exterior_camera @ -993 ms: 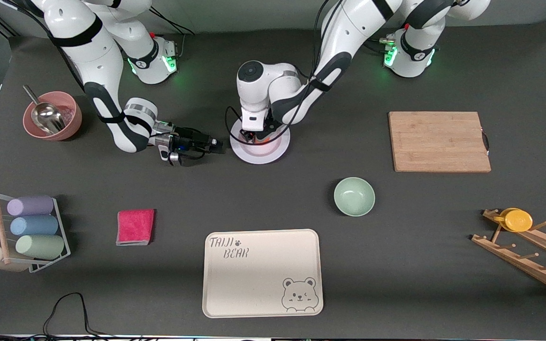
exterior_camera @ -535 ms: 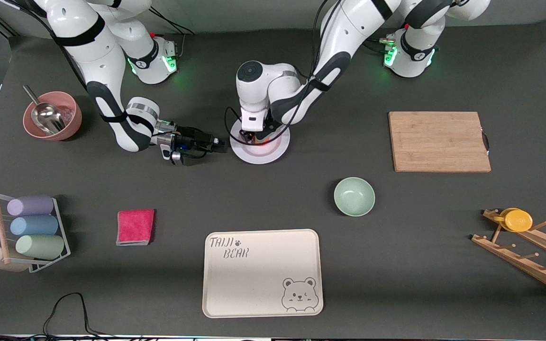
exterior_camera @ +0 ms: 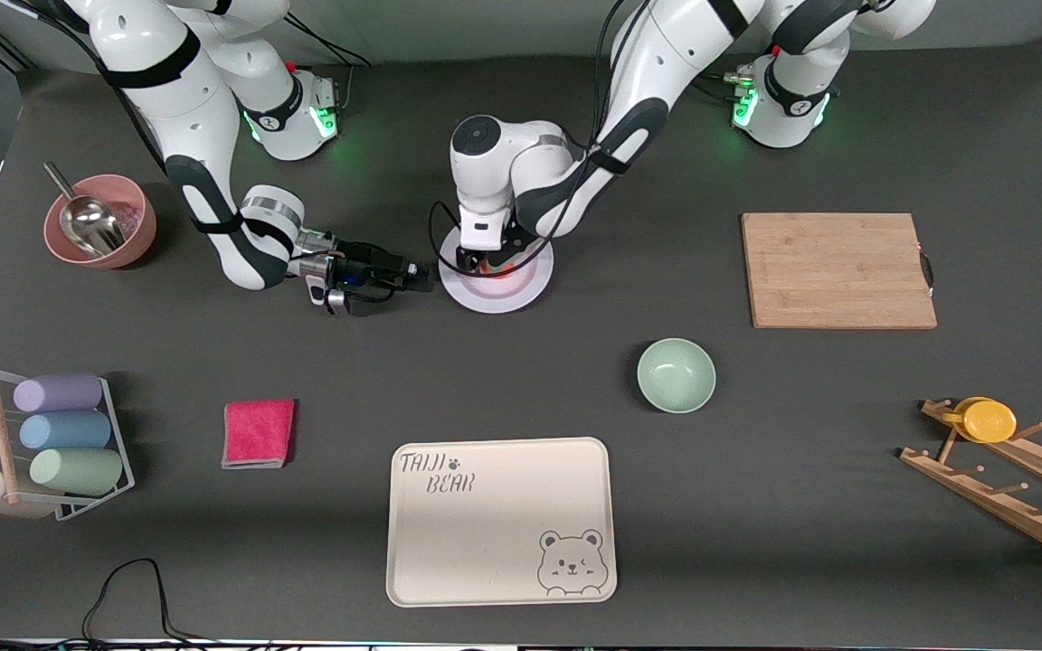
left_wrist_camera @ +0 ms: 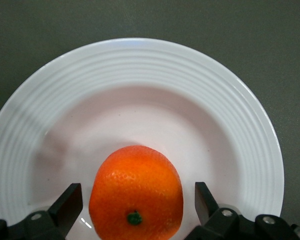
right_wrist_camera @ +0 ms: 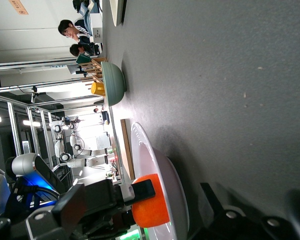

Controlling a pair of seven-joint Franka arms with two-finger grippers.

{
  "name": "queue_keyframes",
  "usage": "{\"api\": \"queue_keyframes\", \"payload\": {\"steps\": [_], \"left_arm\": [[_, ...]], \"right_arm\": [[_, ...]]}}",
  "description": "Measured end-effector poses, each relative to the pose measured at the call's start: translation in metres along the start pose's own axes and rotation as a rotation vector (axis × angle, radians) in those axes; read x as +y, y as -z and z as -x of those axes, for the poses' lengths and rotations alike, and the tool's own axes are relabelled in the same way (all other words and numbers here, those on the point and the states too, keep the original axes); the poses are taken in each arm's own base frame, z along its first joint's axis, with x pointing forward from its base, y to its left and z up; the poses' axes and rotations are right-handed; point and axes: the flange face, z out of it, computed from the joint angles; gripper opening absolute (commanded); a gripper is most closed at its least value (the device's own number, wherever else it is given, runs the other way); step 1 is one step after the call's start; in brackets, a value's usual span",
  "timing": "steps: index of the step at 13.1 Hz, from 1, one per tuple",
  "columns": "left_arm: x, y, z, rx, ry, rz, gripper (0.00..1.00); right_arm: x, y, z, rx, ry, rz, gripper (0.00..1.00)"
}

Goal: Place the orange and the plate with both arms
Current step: 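Grasp the plate rim with the right gripper while the left gripper lowers the orange, then open the left gripper to release the orange onto the plate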

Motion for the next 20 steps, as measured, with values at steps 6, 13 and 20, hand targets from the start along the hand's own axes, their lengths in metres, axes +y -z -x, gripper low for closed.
{"api": "queue_keyframes", "payload": {"steps": [6,13,20], "left_arm": [[0.000,0.000,0.002,0.000,-0.003,0.001,1.00],[0.024,0.018,-0.026,0.033,0.011,0.047,1.00],[0.028,0.059,-0.059,0.122,-0.096,-0.031,1.00]], "right_arm": [[0.000,0.000,0.000,0.000,0.000,0.000,1.00],[0.000,0.000,0.000,0.000,0.000,0.000,1.00],[-0.001,-0.004,0.003,0.005,-0.004,-0.003,1.00]]}}
